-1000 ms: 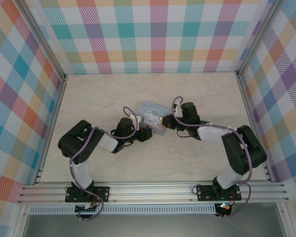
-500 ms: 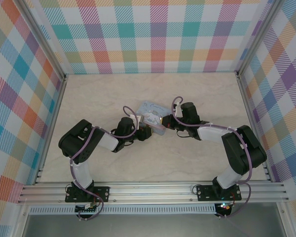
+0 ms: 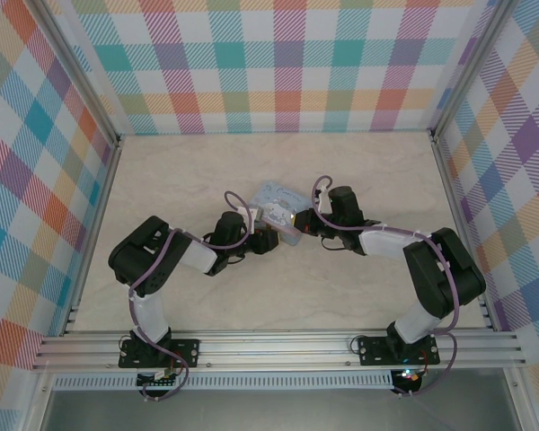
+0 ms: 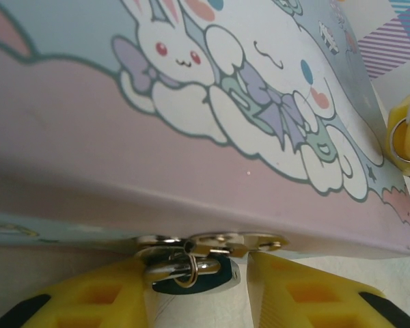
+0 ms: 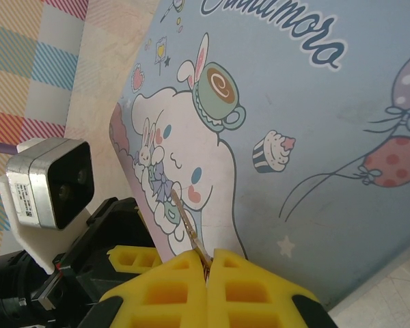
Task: Unlock the padlock with the key
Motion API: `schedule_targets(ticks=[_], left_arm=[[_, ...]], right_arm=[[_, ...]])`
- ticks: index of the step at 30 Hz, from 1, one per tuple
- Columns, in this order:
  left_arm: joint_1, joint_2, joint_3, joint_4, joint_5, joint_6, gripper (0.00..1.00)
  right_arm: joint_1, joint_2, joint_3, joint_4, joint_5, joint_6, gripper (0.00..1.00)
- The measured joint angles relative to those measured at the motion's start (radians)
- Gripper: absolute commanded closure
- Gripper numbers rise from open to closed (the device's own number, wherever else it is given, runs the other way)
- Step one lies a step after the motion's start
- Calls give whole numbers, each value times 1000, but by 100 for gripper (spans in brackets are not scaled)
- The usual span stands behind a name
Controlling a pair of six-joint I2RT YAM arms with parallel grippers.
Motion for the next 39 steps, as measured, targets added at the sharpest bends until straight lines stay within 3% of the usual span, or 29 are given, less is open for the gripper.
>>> schedule_targets(ticks=[7, 16, 26, 32, 39], left_arm=[[0, 4, 0, -1, -13, -3, 72], [0, 6, 1, -1, -21, -16, 73], [-8, -71, 27, -182, -15, -109, 76], [-8, -109, 81, -301, 3, -201, 76], [-8, -124, 121, -377, 34, -300, 76]], right_arm=[[0, 0, 0, 0, 0, 0, 98], [2, -19, -7, -16, 4, -8, 98], [34, -275, -100, -97, 99, -147, 98], [158, -363, -180, -147, 242, -259, 98], [297, -342, -254, -159, 383, -341, 98]])
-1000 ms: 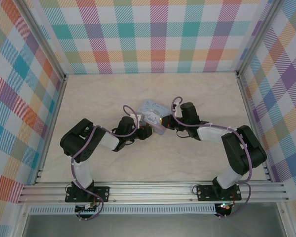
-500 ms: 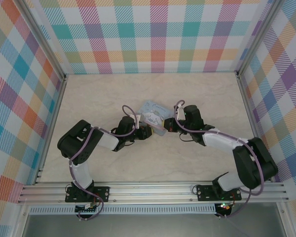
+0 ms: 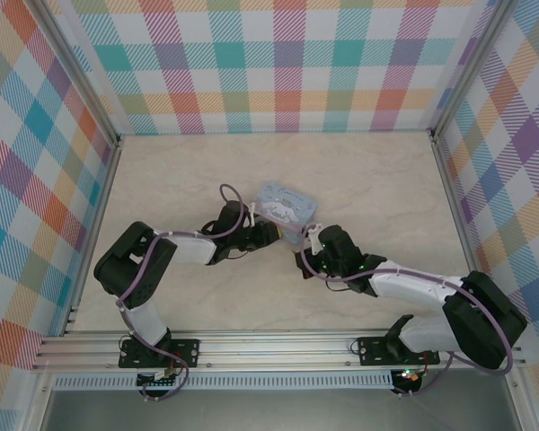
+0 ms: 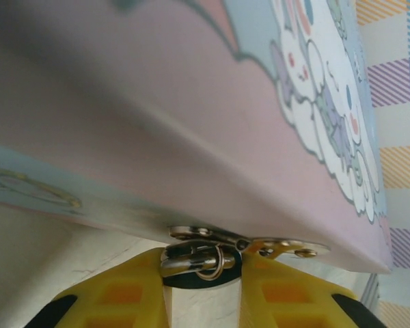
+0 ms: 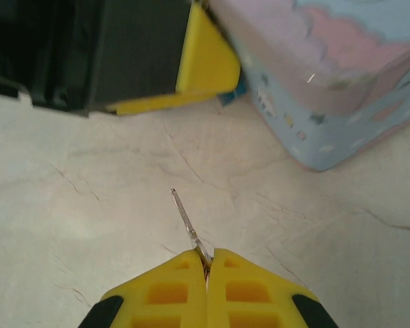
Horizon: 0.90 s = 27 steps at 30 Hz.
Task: Unlock the padlock with the key
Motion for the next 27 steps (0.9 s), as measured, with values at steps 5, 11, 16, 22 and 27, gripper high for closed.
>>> schedule_targets(ticks=[5, 11, 16, 22, 27], left_arm=[[0, -9, 24, -34, 20, -51, 76], [-1, -21, 45, -71, 37, -89, 76], [-1, -25, 46, -74, 47, -103, 76], [-1, -25, 47, -77, 55, -122, 76], [-1, -26, 51, -92, 55, -127, 76]], right_arm=[[23, 47, -8, 39, 51, -43, 98], [30, 105, -8, 65, 95, -99, 98], [31, 127, 5, 86, 120, -135, 98], [37, 153, 26, 114, 140, -159, 98], [38, 164, 38, 136, 161, -167, 98]])
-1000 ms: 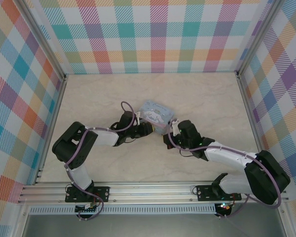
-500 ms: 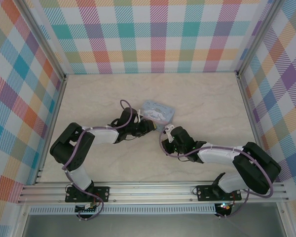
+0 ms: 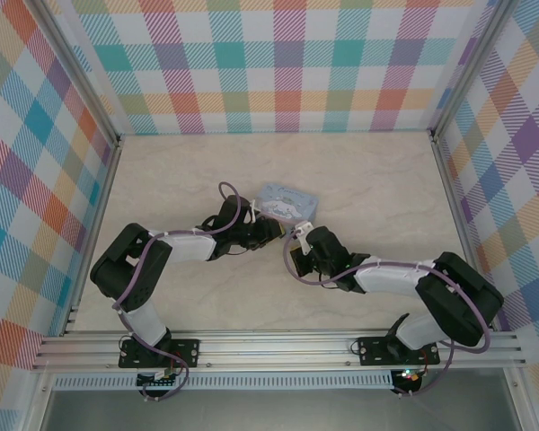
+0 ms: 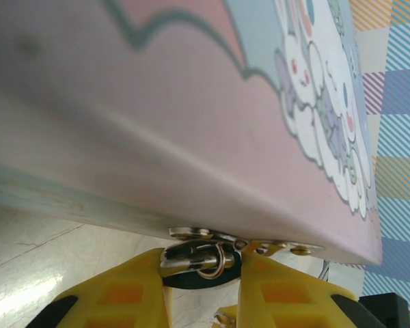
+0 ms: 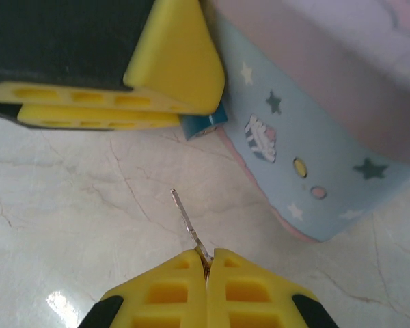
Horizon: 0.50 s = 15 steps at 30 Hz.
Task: Unlock the padlock with the key
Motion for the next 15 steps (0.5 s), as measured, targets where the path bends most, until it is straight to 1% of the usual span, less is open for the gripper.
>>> schedule_targets(ticks=[15], left_arm=[[-1, 0, 1, -4, 0, -11, 77]], right_arm=[[0, 77, 20, 55, 27, 1, 97]])
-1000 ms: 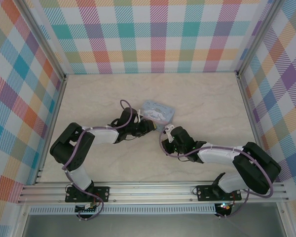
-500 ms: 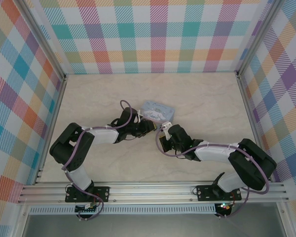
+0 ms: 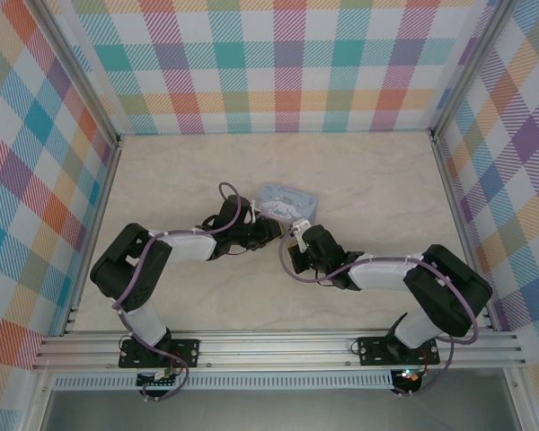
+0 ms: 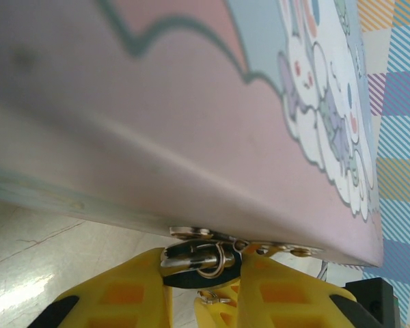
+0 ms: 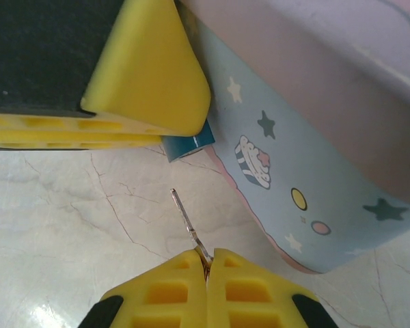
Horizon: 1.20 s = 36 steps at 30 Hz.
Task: Unlock the padlock with the key
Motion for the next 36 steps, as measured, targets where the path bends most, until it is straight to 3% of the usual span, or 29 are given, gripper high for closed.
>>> schedule_targets(ticks=[36], left_arm=[[-3, 0, 0, 0, -1, -4, 78]], right_arm=[[-23, 19, -2, 68, 1, 19, 97]])
